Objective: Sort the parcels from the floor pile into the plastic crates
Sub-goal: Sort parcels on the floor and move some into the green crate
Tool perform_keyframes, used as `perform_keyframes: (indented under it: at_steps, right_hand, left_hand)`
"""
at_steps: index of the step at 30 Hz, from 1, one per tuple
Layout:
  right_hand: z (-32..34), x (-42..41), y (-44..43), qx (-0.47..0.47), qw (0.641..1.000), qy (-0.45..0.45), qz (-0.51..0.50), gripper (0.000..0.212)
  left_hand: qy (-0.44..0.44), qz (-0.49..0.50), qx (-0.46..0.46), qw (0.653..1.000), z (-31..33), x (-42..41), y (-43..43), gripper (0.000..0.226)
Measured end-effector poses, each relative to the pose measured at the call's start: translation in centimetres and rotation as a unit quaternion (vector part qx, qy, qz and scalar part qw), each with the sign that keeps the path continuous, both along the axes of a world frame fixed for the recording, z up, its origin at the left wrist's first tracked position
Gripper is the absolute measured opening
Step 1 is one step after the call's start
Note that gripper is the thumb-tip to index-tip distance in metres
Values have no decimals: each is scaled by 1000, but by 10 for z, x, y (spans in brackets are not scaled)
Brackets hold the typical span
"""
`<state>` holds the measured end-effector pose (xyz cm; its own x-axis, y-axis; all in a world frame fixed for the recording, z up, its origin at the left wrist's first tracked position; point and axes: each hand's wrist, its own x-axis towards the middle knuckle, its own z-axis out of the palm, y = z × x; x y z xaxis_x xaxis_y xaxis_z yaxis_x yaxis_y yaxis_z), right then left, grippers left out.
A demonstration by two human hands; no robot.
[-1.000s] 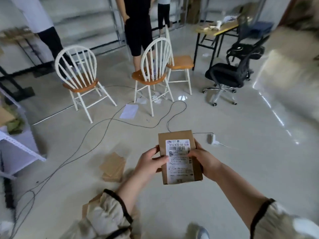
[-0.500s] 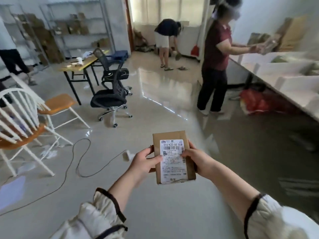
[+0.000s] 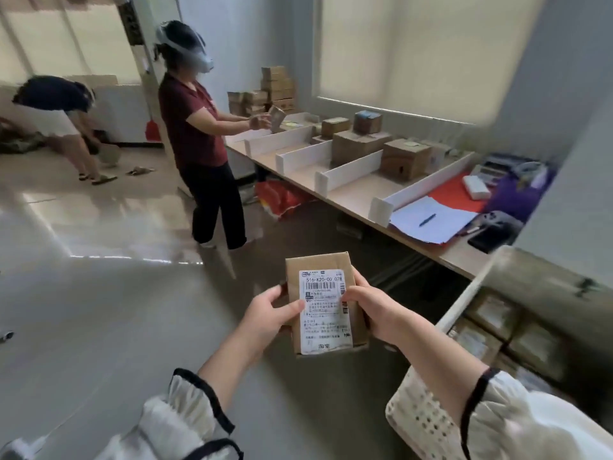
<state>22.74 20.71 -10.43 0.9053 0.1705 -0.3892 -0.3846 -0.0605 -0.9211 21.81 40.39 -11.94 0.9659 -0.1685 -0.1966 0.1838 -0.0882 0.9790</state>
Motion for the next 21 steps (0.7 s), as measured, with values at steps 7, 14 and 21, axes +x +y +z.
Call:
perform_keyframes:
  at_steps: [7,14,21]
  right_hand:
    - [-5,-36,-166,-22,982,20,-188,52]
    - [-27,-102,-292,23,913,55,-403,56]
    - [-47,-170,-378,49,826,79,-556,46]
  left_hand:
    - [17,-174,18,984,2,32,-181,26]
    - [69,-350,37,933,-18,33,-345,36]
    - [104,-497,64,859,-42,5,-483,58]
